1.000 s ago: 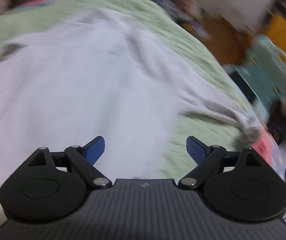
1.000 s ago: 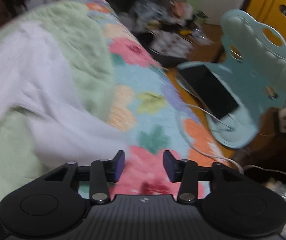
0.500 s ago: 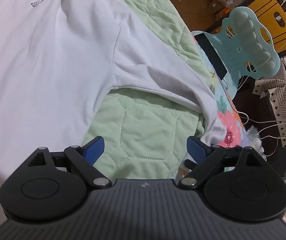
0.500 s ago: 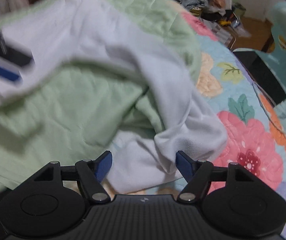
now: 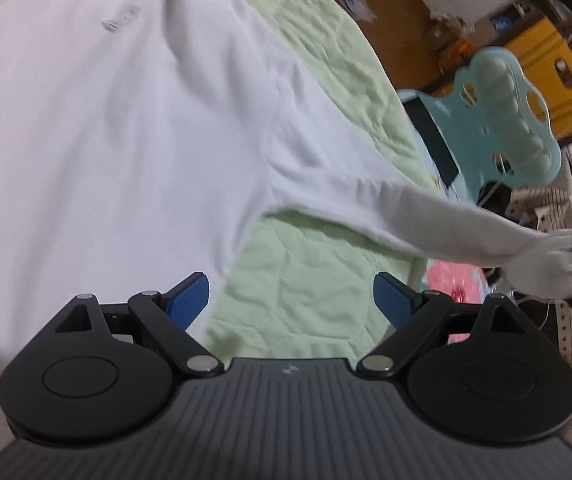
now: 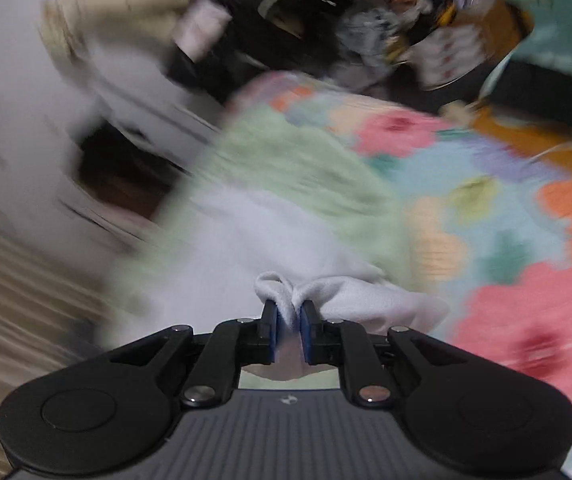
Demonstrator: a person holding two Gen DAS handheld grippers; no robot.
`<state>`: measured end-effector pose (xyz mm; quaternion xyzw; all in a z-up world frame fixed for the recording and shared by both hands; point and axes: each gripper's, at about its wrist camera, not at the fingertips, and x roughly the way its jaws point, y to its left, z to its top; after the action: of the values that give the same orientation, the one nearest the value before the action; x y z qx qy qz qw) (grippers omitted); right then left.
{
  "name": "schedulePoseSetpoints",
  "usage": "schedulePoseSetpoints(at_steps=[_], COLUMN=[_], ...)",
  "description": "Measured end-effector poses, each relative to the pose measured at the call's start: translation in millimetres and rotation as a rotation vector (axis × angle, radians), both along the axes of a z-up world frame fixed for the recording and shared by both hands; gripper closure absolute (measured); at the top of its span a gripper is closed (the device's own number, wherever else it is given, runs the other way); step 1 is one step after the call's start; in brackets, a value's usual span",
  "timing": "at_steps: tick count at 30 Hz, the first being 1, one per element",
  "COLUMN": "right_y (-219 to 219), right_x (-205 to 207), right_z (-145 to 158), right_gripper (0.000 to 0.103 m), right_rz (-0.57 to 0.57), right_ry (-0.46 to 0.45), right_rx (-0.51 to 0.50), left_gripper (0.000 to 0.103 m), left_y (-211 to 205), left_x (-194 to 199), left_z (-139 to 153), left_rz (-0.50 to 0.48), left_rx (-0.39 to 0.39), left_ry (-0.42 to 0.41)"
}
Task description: Fold large clothes
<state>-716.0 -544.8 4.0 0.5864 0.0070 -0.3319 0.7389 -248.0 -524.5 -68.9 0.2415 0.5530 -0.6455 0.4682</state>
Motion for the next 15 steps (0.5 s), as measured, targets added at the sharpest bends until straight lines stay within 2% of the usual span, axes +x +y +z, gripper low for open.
schedulePoseSetpoints(at_steps=[1,4,5,7,8,12,13,15], right_y=[-2,-13,-18,-36,-43,-97,-116,-136], right_x=[0,13,19,45,57,139,173,214], right_z=[6,15,18,25,28,49,56,58], right_gripper=[0.091,0.091,0.091,0.09,0.09,0.09,0.09,0.089], right_rz=[0.007,0.027,0.035,0.075,0.092,0.23,0.274,0.308], right_ry=[-0.096,-0.282,-0.329,-0.361,-0.361,-0.205,-0.157,-0.149], right_rx=[0.0,-0.001,-0.005,-0.041,-0.056,-0.152,-0.179,-0.165], left_gripper=[0.013,0.013,0.013,0.012,0.011,0.009,0.009,0.009], left_y=[2,10,17,32,39,60,61,63], left_x=[11,42,56,78,86,110,118,133], left_z=[4,15,19,29,34,46,45,41], left_rz=[0.021,0.074,0.098,0.113,0.116,0.172,0.19,0.222], left_rx=[-0.005,-0.009,0.004,-0.001,-0.011,-0.042,-0.039,-0.027], left_ry=[0.0,-0.007,-0.002,0.001,-0.012,-0.12,-0.123,-0.116])
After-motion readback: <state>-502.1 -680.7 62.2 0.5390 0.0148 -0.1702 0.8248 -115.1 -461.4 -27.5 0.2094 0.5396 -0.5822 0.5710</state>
